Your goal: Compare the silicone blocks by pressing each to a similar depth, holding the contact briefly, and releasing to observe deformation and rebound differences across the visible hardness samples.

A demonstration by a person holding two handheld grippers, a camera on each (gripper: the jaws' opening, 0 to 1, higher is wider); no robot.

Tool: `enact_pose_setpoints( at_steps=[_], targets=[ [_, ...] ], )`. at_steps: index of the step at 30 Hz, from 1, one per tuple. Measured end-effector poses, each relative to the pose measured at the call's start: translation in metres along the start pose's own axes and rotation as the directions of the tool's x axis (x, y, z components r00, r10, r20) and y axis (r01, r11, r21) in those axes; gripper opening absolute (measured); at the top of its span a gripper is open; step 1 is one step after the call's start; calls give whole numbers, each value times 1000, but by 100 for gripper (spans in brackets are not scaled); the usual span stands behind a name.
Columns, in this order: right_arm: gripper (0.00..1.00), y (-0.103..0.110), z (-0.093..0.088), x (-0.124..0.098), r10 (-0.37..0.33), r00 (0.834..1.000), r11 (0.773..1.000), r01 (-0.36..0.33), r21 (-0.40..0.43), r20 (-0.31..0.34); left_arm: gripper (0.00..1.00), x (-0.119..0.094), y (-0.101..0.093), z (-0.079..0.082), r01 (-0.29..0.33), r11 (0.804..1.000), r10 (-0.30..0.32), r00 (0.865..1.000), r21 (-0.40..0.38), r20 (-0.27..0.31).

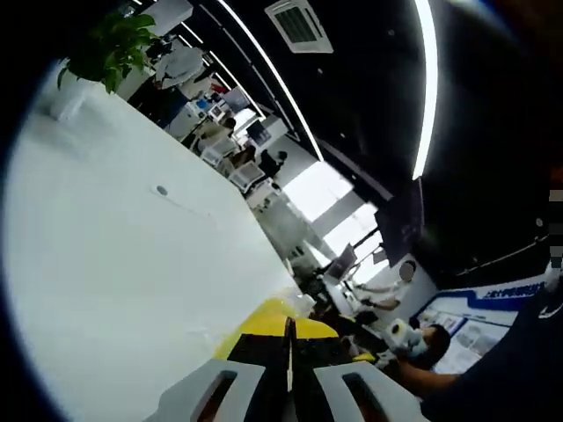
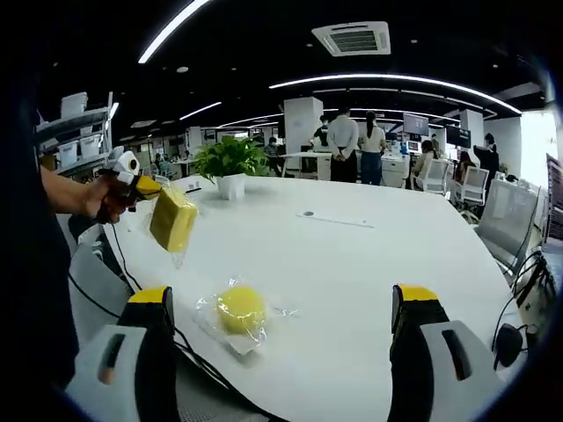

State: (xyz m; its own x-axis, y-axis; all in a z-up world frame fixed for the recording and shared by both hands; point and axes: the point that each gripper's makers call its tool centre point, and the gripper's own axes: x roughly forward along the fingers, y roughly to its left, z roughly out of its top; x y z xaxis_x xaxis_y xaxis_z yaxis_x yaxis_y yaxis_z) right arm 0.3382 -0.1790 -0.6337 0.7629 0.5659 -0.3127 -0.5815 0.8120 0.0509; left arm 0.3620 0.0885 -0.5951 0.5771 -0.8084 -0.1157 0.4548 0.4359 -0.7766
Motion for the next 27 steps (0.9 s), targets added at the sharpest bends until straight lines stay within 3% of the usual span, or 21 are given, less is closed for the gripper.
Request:
enact_pose_setpoints(
  at_steps=[4, 13, 19, 27],
  targets=[
    [97, 0, -7, 0, -9, 999, 1000, 9, -4, -33, 0, 1, 7, -5, -10, 1000, 10, 1000, -15, -11],
    [97, -1, -9, -3, -8, 999, 1000, 8, 3, -39, 0, 3, 23, -15, -25, 998, 24, 1000, -65, -18],
    [97, -1, -11, -3, -5, 999, 1000, 5, -2, -53, 0, 5, 38, -28, -70, 995, 67, 997, -75, -39],
    [97, 0, -14, -2, 4, 998, 1000, -3, 5, -65, 0, 8, 54, -34, -111, 989, 106, 993, -99, -50]
  ],
)
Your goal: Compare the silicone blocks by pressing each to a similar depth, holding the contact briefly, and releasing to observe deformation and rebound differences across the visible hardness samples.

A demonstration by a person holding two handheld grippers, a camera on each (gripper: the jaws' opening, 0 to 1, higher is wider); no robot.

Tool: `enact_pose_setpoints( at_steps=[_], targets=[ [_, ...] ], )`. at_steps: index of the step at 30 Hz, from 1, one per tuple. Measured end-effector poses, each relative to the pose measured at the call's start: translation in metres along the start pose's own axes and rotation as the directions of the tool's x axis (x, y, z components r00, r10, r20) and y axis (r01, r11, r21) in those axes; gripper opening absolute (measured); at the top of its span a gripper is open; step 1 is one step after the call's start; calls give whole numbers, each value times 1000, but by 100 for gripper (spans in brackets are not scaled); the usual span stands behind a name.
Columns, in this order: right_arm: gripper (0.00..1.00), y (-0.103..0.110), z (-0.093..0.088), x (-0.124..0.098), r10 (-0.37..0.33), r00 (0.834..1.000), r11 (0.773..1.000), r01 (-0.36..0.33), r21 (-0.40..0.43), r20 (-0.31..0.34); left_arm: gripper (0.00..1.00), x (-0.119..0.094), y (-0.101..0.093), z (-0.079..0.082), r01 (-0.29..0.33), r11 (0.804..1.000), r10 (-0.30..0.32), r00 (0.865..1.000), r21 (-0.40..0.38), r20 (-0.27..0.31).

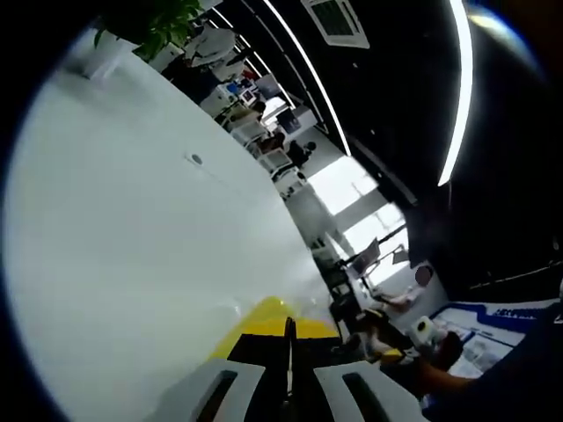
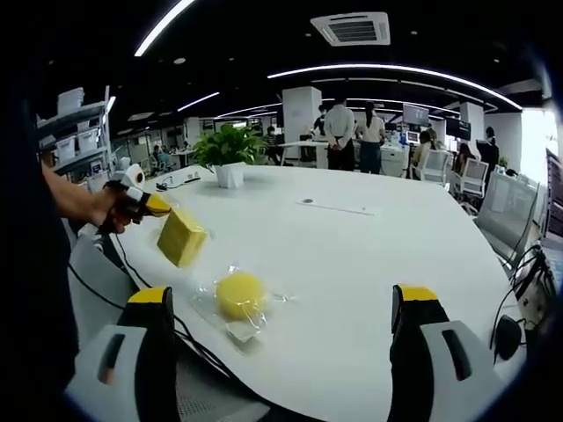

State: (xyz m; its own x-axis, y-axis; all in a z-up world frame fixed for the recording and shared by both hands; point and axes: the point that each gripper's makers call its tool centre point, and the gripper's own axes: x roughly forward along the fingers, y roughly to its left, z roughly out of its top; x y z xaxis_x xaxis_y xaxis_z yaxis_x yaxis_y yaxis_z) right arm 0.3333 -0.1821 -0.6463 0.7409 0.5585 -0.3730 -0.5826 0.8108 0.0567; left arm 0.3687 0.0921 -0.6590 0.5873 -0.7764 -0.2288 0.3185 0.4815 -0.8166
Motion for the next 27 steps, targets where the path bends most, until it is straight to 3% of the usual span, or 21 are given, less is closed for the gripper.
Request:
enact_pose_setpoints(
  at_steps=[15, 27],
  targets=[
    [97, -4, -3, -2, -4, 1000, 1000, 4, 16, -10, 0, 9, 49, 0, -88, 996, 88, 996, -17, -24],
    [97, -3, -6, -1, -8, 1000, 1000, 8, 28, -20, 0, 8, 83, 5, -177, 982, 182, 981, 70, -68]
  ],
)
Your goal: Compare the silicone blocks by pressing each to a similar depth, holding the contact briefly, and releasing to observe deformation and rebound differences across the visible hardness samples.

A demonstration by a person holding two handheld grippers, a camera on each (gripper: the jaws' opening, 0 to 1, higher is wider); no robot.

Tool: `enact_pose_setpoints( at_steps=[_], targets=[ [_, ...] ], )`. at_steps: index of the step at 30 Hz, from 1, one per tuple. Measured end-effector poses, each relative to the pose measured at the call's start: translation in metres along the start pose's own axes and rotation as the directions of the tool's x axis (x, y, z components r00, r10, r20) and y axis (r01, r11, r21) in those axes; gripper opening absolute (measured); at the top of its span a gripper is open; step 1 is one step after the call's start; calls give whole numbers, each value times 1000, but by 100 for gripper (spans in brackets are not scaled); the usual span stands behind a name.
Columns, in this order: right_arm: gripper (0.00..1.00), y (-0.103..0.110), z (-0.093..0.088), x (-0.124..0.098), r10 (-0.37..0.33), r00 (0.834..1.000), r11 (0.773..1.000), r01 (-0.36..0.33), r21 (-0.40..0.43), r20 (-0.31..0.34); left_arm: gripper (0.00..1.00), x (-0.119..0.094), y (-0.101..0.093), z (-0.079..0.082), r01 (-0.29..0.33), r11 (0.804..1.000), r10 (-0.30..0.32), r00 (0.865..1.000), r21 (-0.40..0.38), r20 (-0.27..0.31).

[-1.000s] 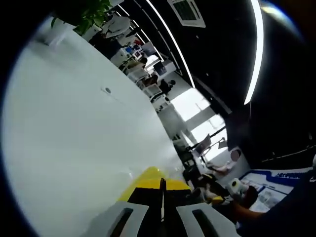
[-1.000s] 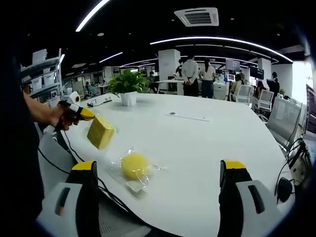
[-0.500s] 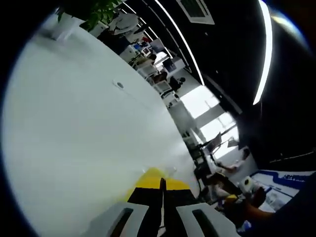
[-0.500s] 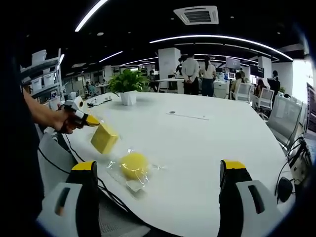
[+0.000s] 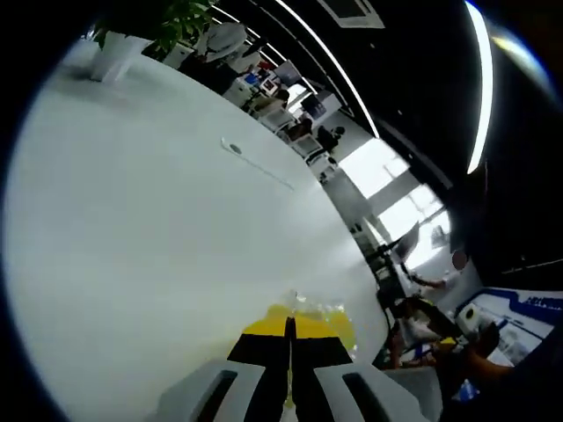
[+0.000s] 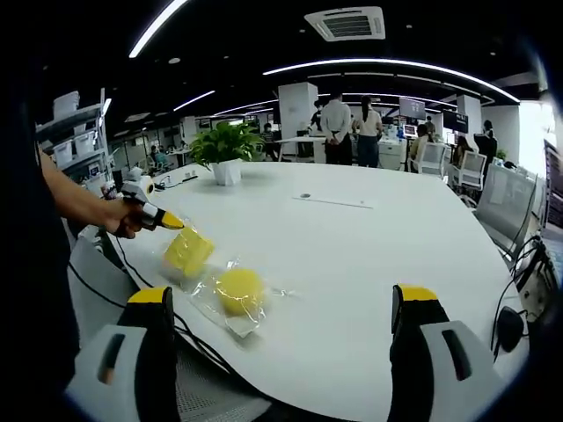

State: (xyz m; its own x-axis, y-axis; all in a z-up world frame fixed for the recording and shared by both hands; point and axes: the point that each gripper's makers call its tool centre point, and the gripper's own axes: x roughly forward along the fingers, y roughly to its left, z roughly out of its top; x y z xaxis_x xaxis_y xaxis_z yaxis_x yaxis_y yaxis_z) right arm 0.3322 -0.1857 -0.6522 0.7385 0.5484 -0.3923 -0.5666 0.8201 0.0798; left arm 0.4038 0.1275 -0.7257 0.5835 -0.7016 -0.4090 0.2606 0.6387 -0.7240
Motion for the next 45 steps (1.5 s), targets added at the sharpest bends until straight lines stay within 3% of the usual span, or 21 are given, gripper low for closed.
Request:
enact_pose_setpoints(
  at_steps=[4, 15, 20, 29, 31, 32, 33, 35, 45],
  targets=[
    [97, -1, -1, 0, -3, 1000, 1000, 3, 2, -3, 0, 3, 17, -8, -53, 997, 56, 998, 62, -35],
    [97, -2, -3, 0, -12, 1000, 1000, 12, 15, -6, 0, 8, 31, -17, -79, 979, 99, 990, 189, -99],
    [97, -4, -2, -1, -17, 1000, 1000, 17, 18, -7, 0, 6, 40, -22, -99, 955, 144, 979, 278, -144],
    [97, -1, 3, 1, -16, 1000, 1000, 16, 18, 4, 0, 6, 45, -28, -128, 925, 200, 964, 357, -174],
    [97, -1, 4, -1, -17, 1000, 1000, 17, 17, 9, 0, 6, 47, -28, -130, 907, 220, 958, 401, -186],
    [97, -1, 4, -3, -18, 1000, 1000, 18, 19, 13, 0, 7, 49, -28, -125, 883, 235, 952, 452, -197],
    [97, -2, 3, -3, -19, 1000, 1000, 19, 18, 12, 0, 7, 49, -28, -121, 873, 241, 949, 472, -203],
    [97, -3, 0, -6, -20, 1000, 1000, 20, 19, 6, 0, 9, 47, -27, -125, 879, 240, 950, 459, -202],
    [97, -8, 1, -10, -29, 1000, 999, 29, 25, 8, 0, 10, 49, -26, -138, 867, 250, 951, 478, -180]
  ],
)
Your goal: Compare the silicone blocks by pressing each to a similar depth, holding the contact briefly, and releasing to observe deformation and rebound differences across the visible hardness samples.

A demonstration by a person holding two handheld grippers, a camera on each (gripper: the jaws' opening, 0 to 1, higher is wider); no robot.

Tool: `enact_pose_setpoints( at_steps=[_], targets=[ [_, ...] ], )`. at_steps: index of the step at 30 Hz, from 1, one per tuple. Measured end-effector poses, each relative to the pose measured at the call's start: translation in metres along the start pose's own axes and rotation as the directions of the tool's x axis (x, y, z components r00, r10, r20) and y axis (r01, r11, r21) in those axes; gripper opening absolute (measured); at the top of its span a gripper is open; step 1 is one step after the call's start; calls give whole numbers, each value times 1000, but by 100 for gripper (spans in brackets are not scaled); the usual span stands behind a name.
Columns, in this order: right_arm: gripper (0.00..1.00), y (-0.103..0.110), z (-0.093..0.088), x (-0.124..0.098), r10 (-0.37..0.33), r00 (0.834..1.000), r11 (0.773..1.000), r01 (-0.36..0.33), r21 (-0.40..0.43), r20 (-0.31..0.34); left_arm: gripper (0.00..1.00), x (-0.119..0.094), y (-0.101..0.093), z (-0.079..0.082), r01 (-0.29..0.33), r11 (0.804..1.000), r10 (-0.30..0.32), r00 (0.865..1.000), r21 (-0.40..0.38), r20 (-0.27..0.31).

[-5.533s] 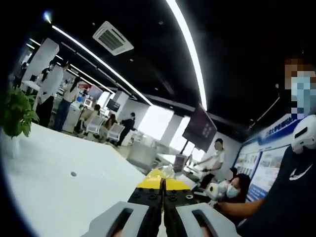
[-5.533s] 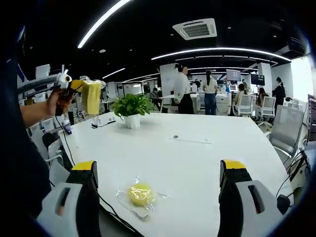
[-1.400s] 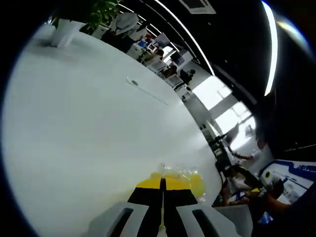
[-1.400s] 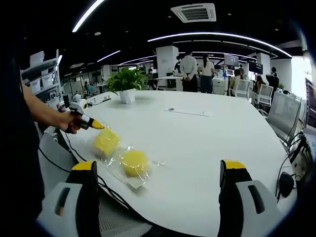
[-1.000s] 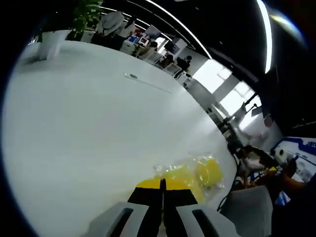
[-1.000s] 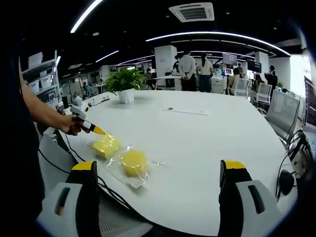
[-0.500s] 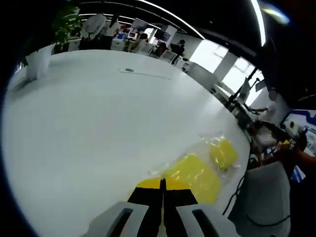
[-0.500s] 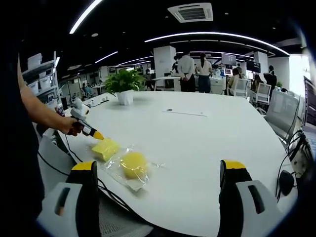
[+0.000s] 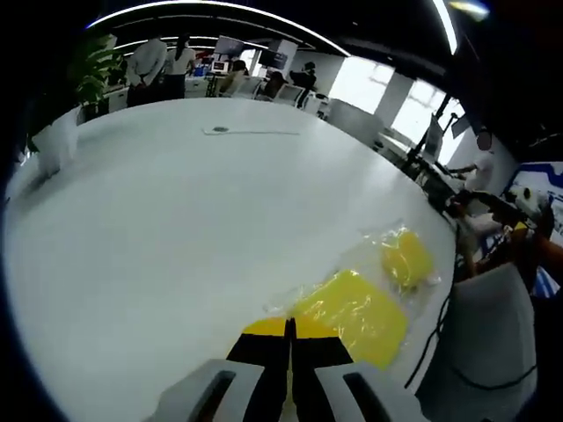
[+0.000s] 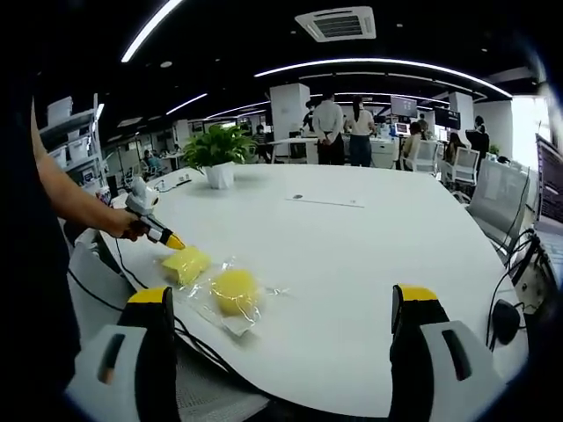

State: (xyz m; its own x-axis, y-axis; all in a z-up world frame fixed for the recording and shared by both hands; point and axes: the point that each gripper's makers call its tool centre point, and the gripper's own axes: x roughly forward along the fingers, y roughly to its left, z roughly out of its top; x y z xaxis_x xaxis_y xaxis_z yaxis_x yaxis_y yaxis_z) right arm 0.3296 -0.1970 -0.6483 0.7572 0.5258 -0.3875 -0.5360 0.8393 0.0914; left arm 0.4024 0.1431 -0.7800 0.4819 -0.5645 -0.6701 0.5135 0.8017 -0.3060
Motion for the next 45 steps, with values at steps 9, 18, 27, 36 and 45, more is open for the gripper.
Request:
enact_pose_setpoints(
  at_steps=[9, 18, 27, 36, 45],
  targets=[
    [97, 4, 3, 5, 15, 1000, 1000, -15, -2, 5, 11, -2, 7, 2, -36, 999, 36, 999, 14, 36],
    [97, 1, 8, 8, 21, 1000, 1000, -21, -3, 8, 58, -26, 13, 9, -72, 997, 68, 988, 30, 136],
    [97, 0, 7, 17, 37, 999, 999, -37, 3, 1, 83, -74, 9, 15, -79, 994, 61, 973, 70, 224],
    [97, -2, 7, 25, 51, 999, 999, -51, -2, -7, 100, -120, 8, 7, -132, 990, 116, 953, 40, 281],
    [97, -6, -10, 31, 58, 997, 998, -59, -17, -48, 100, -148, 3, -2, -170, 985, 153, 944, 34, 293]
  ],
)
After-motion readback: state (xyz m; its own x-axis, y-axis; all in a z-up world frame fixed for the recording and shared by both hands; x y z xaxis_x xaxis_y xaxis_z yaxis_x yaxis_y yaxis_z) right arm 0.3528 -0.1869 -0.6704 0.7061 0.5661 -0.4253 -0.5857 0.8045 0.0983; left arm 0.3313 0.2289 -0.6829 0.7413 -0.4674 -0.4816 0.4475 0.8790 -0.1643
